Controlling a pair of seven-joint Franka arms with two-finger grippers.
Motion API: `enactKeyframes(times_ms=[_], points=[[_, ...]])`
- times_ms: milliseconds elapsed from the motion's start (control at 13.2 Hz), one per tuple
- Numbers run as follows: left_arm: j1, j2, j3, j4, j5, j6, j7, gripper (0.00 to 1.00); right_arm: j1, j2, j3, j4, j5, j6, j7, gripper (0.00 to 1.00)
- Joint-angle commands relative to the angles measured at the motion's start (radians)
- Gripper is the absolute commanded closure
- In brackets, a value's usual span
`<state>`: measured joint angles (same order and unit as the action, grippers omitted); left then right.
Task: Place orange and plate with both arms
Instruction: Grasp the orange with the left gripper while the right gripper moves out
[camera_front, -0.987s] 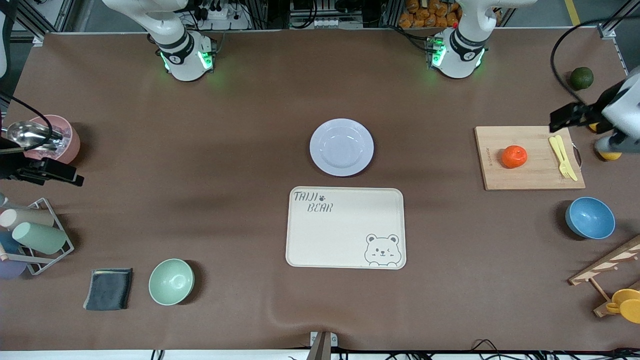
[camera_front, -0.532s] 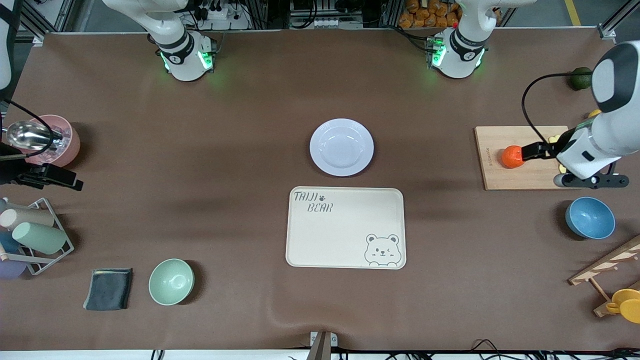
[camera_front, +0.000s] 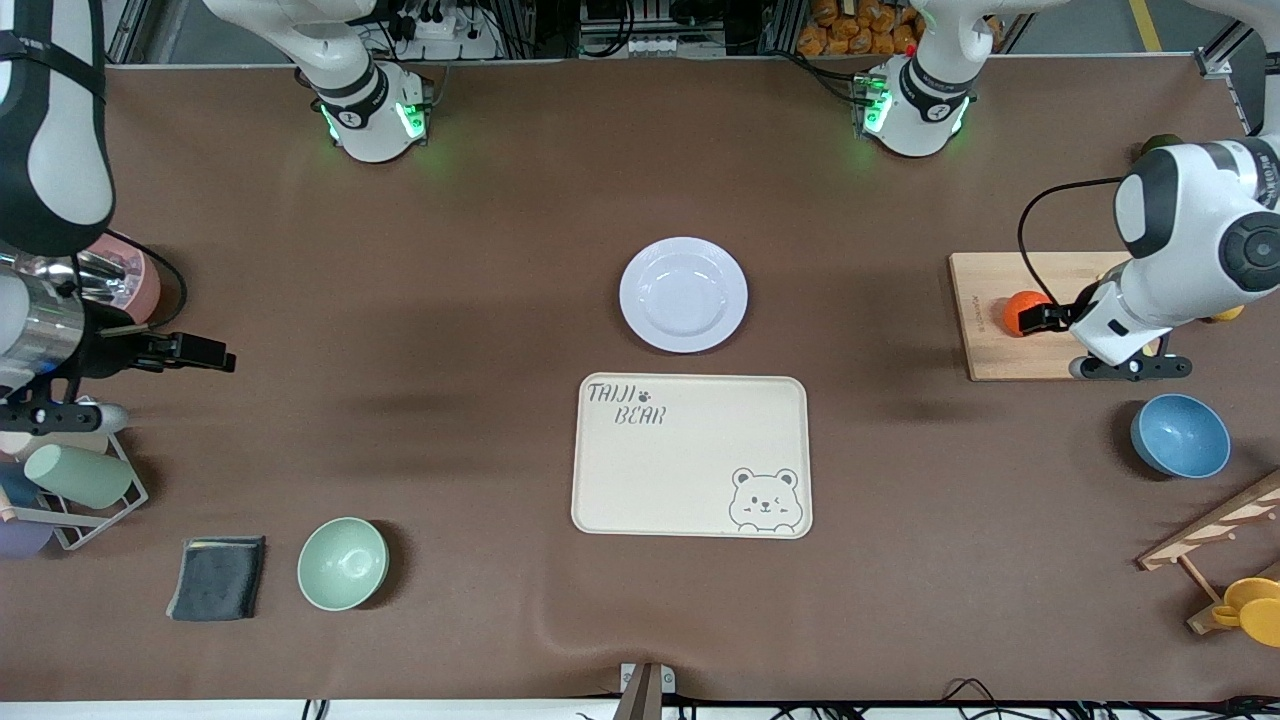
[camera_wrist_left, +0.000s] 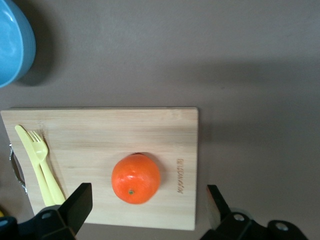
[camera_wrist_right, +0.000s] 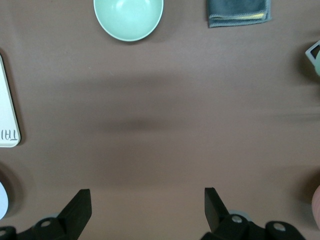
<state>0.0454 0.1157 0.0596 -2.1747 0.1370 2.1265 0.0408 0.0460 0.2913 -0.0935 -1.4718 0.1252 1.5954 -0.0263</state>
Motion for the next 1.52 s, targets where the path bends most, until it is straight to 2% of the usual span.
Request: enactKeyframes(times_ms=[0,152,456,684,1139,1291,1367,1443], points=[[0.03,0.01,-0.007,-0.091,0.047,0.107,-0.007,0.0,-0.011,-0.024,0.001,-0.063,0.072,0.011,0.008,0.0],[0.037,0.047,-0.007,-0.109,0.061,0.142,-0.007,0.0,-0.024,-0.027,0.0,-0.085,0.138,0.012,0.005,0.0],[0.071,0.077,-0.007,-0.148,0.085,0.2,-0.007,0.0,-0.026,-0.027,0.0,-0.087,0.145,0.011,0.008,0.0],[0.108,0.1,-0.009,-0.177,0.137,0.263,-0.007,0.0,-0.046,-0.012,-0.002,-0.087,0.258,-0.002,0.005,0.0],[0.111,0.137,-0.009,-0.208,0.138,0.283,-0.007,0.0,-0.051,-0.007,-0.003,-0.134,0.258,-0.005,-0.008,0.0],[0.111,0.142,-0.009,-0.214,0.138,0.283,-0.007,0.0,-0.051,-0.009,-0.003,-0.171,0.306,-0.003,0.002,0.0],[0.111,0.14,-0.011,-0.215,0.138,0.283,-0.007,0.13,-0.057,-0.011,-0.003,-0.189,0.341,-0.002,0.002,0.0],[0.11,0.136,-0.009,-0.215,0.138,0.282,-0.006,0.67,-0.061,-0.011,-0.005,-0.215,0.359,-0.002,0.002,0.0]])
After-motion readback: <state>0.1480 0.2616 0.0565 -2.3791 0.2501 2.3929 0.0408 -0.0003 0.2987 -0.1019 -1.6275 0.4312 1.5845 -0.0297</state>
